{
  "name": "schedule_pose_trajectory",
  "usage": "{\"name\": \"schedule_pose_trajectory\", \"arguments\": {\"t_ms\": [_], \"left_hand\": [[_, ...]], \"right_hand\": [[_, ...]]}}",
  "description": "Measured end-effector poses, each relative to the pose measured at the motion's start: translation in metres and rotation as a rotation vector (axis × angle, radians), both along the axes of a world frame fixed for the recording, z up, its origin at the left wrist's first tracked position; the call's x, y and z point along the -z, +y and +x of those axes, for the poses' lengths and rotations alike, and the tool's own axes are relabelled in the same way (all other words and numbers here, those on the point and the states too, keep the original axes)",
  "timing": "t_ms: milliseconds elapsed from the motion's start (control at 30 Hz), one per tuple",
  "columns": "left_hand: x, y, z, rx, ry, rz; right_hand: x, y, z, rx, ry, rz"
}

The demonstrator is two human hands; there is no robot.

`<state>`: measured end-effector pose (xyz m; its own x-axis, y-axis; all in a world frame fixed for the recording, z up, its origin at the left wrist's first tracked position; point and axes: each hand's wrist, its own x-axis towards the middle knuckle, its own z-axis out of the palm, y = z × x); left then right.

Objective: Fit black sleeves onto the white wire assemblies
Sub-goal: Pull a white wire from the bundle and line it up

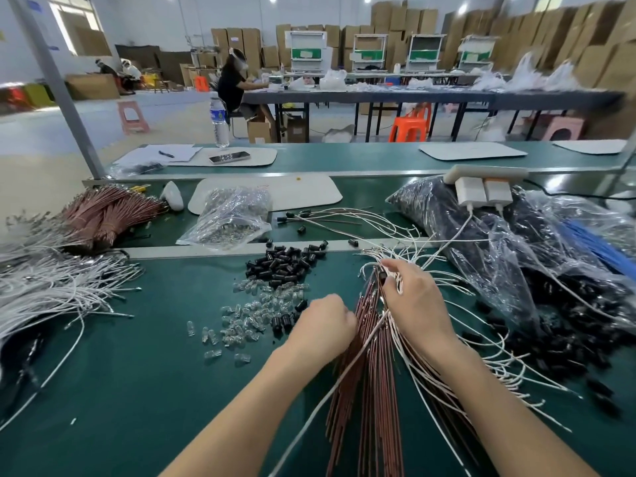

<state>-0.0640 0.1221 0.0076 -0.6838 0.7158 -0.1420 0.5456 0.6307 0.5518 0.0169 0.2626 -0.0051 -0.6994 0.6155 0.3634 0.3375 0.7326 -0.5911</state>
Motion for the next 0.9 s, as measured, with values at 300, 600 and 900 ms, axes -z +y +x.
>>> {"name": "schedule_pose_trajectory", "arguments": {"t_ms": [300, 600, 900], "left_hand": [[-0.030, -0.056, -0.055, -0.426, -0.326, 0.918], [0.012, -0.090, -0.062, -0.667, -0.637, 1.472], [0.025, -0.079, -0.051, -0.572, -0.539, 1.329]], "right_hand": [[-0.009, -0.016, -0.028, -0.158, -0.109, -0.082], [0.004, -0.060, -0.049, -0.354, -0.450, 0.006], [0.029, -0.068, -0.045, -0.345, -0.285, 0.287]]}}
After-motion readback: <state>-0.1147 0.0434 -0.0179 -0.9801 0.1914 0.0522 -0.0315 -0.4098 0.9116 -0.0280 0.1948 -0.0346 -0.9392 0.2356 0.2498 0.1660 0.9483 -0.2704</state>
